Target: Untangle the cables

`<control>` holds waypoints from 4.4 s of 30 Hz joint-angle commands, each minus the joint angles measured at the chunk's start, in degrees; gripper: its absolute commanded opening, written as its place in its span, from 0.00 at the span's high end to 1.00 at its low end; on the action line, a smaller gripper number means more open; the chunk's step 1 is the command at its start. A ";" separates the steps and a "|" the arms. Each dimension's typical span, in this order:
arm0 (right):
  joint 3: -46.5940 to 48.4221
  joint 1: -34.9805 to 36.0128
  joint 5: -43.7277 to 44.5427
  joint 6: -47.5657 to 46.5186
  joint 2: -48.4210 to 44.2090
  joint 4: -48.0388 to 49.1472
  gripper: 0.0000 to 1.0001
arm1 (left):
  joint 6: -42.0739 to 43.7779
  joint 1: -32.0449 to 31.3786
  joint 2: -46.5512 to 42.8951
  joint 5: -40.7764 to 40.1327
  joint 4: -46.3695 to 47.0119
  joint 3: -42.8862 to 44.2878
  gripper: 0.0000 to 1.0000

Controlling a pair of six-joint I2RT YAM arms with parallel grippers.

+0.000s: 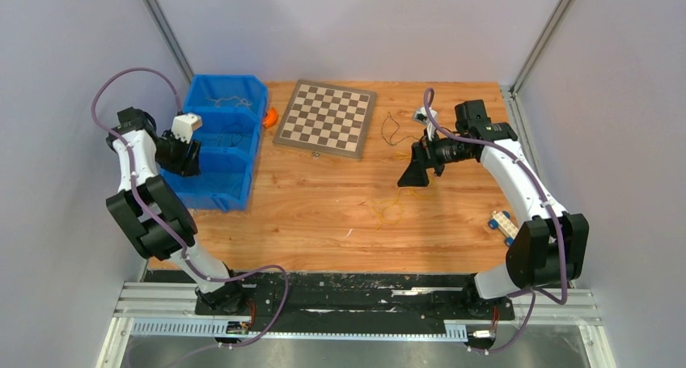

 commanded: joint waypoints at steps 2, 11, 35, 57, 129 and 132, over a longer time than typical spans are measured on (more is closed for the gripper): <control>-0.53 -0.56 -2.23 -1.23 -0.34 1.45 0.05 | 3.14 2.15 -5.84 3.99 -5.34 3.40 0.39; -1.53 -0.59 -3.64 -0.01 -2.13 1.57 0.05 | 4.79 4.93 -17.06 5.35 -11.42 -1.67 0.47; 2.42 -0.54 1.16 3.10 -1.86 0.78 0.05 | -31.60 5.26 -35.86 -7.55 32.92 -42.97 0.33; 3.49 -0.58 3.94 1.43 0.94 0.48 0.05 | -21.92 2.07 -28.50 -0.76 33.72 -29.75 1.00; 48.53 -0.63 25.02 -6.38 30.67 13.50 1.00 | -31.85 -33.42 -15.91 21.25 29.73 -2.31 0.00; 50.74 -0.63 21.97 -2.25 27.92 13.56 1.00 | -34.91 -33.48 -16.06 23.18 32.78 -1.70 0.00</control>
